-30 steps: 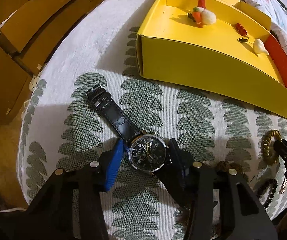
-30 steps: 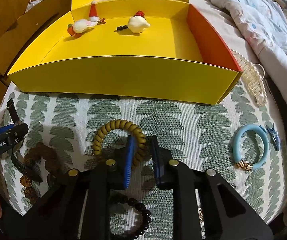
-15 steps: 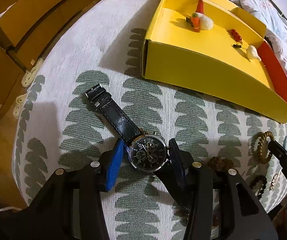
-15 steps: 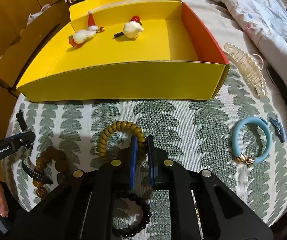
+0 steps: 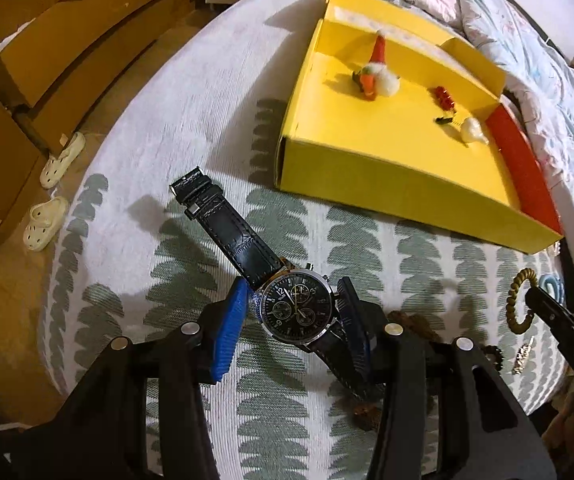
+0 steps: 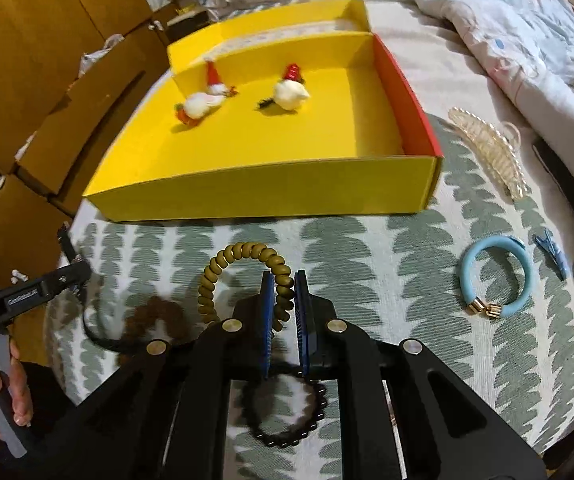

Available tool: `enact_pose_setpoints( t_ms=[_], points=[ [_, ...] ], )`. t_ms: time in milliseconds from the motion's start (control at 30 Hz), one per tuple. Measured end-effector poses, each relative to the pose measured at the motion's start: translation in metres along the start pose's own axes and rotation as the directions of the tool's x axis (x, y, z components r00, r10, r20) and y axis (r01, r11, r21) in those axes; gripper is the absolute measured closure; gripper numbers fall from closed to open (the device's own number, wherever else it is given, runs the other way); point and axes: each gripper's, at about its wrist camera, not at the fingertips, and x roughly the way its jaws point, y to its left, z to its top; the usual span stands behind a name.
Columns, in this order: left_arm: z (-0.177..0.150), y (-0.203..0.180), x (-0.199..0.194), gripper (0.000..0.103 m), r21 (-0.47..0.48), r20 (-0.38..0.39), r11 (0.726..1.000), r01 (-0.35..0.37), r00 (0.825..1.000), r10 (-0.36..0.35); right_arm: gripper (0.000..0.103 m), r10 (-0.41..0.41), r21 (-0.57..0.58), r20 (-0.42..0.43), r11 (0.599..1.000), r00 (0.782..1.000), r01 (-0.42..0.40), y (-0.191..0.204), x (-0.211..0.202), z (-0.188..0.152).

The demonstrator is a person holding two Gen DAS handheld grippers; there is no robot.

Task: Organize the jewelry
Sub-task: 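Close the left tool on the watch while the right tool grasps the coiled hair tie, then carry the watch and hair tie into the yellow box and open both tools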

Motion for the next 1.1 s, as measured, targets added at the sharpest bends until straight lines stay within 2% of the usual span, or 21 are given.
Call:
enact_pose_setpoints(
  t_ms=[333,533,667,867,1100],
  points=[
    [0.025,-0.015,-0.040,0.056,0.015,0.072,0.998,0.061,0.995,-0.062,0.092,0.046,-0.039,0.060,0.998,0.997,-0.043,0.021,-0.032,0.026],
    [0.052,-0.032,-0.066,0.056,0.029,0.117,0.995,0.098,0.988,-0.101,0.092,0.055,-0.060,0.098,0.997,0.994,-0.049,0.032,-0.047,0.059],
    [0.075,-0.047,-0.074,0.056,0.043,0.152,0.995,0.092,0.984,-0.098,0.092,0.052,-0.057,0.110,0.997,0.993,-0.046,0.033,-0.045,0.085],
    [0.102,-0.064,-0.055,0.056,0.056,0.142,0.995,0.082,0.986,-0.090,0.092,0.033,-0.030,0.073,0.999,0.997,-0.031,0.023,-0.013,0.116],
    [0.121,-0.074,-0.012,0.056,0.062,0.087,0.996,0.058,0.994,-0.063,0.092,0.002,-0.015,-0.012,1.000,1.000,-0.002,0.004,0.042,0.130]
  ],
)
